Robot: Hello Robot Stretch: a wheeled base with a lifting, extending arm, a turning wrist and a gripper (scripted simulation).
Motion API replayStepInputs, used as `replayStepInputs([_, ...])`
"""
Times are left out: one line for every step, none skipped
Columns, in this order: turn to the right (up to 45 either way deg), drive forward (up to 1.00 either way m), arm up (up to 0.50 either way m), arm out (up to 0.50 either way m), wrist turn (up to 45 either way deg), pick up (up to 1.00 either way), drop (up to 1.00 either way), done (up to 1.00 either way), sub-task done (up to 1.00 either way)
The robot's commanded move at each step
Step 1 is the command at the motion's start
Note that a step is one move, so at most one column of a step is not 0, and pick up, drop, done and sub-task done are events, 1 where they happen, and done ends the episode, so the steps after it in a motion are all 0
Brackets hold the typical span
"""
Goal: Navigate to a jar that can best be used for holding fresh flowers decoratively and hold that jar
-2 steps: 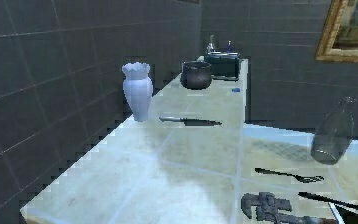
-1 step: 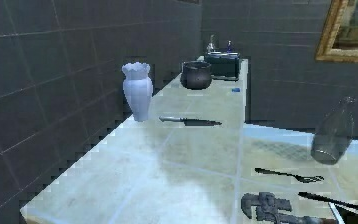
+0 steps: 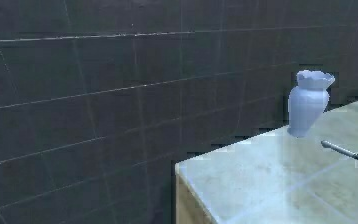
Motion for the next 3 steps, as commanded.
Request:
replayStepInputs([-27.0, 0.00, 0.00, 0.00, 0.0, 0.00, 0.00, 0.00, 0.00])
replayStepInputs([0.0, 0.30, 0.00, 0.00, 0.0, 0.00, 0.00, 0.00, 0.00])
replayStepInputs([-6.0, 0.00, 0.00, 0.00, 0.0, 0.00, 0.00, 0.00, 0.00])
